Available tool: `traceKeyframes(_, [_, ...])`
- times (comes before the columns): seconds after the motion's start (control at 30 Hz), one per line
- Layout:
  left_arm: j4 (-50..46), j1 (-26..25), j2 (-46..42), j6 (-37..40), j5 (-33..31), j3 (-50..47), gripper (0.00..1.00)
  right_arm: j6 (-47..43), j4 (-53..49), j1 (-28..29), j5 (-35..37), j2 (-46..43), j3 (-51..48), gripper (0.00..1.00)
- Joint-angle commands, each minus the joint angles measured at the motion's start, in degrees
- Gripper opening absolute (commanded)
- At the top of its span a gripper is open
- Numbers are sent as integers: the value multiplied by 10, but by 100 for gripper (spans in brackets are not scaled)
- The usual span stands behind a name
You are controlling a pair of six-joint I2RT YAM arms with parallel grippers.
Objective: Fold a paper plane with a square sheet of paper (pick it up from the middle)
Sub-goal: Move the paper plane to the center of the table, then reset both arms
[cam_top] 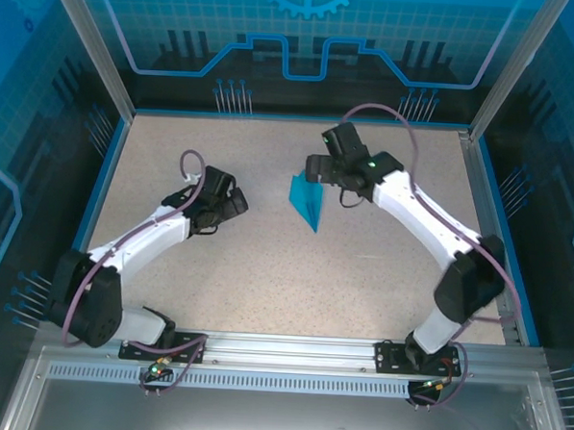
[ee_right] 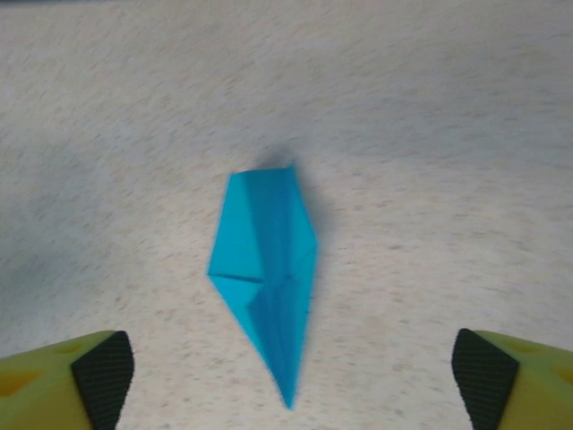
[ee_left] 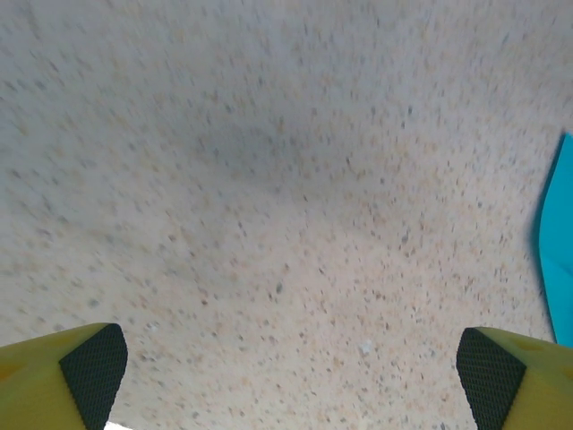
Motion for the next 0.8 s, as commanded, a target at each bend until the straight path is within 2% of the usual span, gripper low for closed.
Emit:
traceKeyframes(0.0, [8, 23, -40, 72, -56, 6, 98, -32, 47, -34, 97, -84, -81, 99])
traceKeyframes(0.23, [87, 91, -114, 119, -131, -80, 98, -28, 107, -153, 200, -268, -288, 99])
traceKeyframes(0.37, [160, 113, -152, 159, -166, -153, 98, -22, 185, -236, 176, -329, -420, 99])
traceKeyframes(0.47, [230, 119, -174, 207, -183, -207, 98, -54, 267, -267, 159, -348, -504, 99])
traceKeyframes(0.6, [306, 132, -182, 266, -163, -259, 98, -106, 343, -277, 139, -332, -558, 100])
traceKeyframes(0.77, [424, 175, -156, 303, -54, -308, 99, -170, 511, -277, 75, -309, -631, 99])
